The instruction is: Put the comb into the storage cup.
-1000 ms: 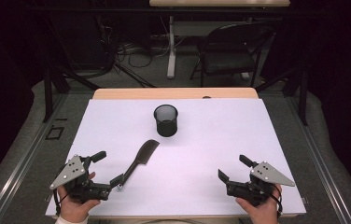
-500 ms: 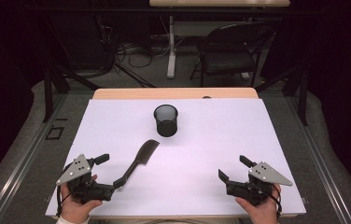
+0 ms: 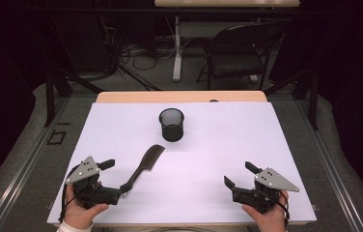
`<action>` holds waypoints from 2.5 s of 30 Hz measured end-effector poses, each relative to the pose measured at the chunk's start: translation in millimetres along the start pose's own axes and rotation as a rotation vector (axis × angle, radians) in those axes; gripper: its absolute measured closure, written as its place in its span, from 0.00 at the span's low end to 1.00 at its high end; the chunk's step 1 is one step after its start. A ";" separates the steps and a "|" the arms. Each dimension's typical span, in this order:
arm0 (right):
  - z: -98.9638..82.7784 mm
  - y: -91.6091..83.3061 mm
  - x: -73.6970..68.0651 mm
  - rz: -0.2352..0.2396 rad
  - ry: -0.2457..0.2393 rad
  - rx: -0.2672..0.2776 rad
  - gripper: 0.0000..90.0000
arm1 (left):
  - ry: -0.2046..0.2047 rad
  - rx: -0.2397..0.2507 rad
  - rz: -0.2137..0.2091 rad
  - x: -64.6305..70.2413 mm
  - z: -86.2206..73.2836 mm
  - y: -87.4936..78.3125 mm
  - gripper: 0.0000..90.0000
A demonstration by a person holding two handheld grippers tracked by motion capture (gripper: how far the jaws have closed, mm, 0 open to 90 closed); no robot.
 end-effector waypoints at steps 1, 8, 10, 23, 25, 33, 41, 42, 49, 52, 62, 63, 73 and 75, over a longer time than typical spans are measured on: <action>0.0 0.0 0.0 0.000 0.000 0.000 0.14 | -0.006 -0.007 0.000 -0.1 0.6 0.5 0.01; -1.4 1.5 0.0 -0.001 0.004 -0.004 0.15 | -0.035 -0.076 0.017 -2.3 5.1 5.6 0.01; -1.6 1.8 0.0 0.000 0.002 -0.005 0.15 | -0.036 -0.086 0.019 -2.9 5.8 6.2 0.01; -3.4 2.7 1.1 0.004 0.011 -0.012 0.16 | -0.056 -0.156 0.061 -10.2 21.1 8.1 0.01; -3.6 2.9 1.2 0.004 0.012 -0.011 0.16 | -0.058 -0.162 0.062 -10.9 22.7 8.9 0.01; -4.1 3.2 1.3 0.004 0.018 -0.011 0.16 | -0.053 -0.205 0.081 -11.8 26.1 11.6 0.01; -5.1 4.0 1.5 0.005 0.022 -0.017 0.16 | -0.060 -0.253 0.103 -13.1 29.3 17.0 0.01; -5.1 4.0 1.5 0.006 0.023 -0.017 0.16 | -0.063 -0.262 0.109 -14.0 29.6 18.6 0.01; -6.2 4.6 1.4 0.011 0.024 -0.024 0.16 | -0.079 -0.305 0.121 -17.1 30.0 23.8 0.01; -6.4 4.7 1.5 0.012 0.025 -0.025 0.16 | -0.080 -0.313 0.129 -18.9 30.7 25.5 0.01; -7.1 5.4 1.0 0.014 0.029 -0.031 0.16 | -0.090 -0.353 0.153 -26.0 31.0 32.2 0.01; -7.1 5.3 1.1 0.015 0.029 -0.031 0.16 | -0.089 -0.356 0.154 -26.4 31.0 32.8 0.01; -7.8 5.4 0.8 0.019 0.024 -0.039 0.16 | -0.086 -0.383 0.171 -28.2 31.7 37.8 0.01; -7.8 6.1 0.5 0.019 0.026 -0.034 0.16 | -0.085 -0.391 0.176 -28.6 31.4 39.2 0.01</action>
Point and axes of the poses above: each handheld gripper's, and its own axes: y roughly forward along the jaws, z roughly out of its top, x roughly to its right, the point moved 6 cm from there along y, roughly forward along the jaws, and after that the axes turned 13 degrees about -y, right-handed, at the moved point
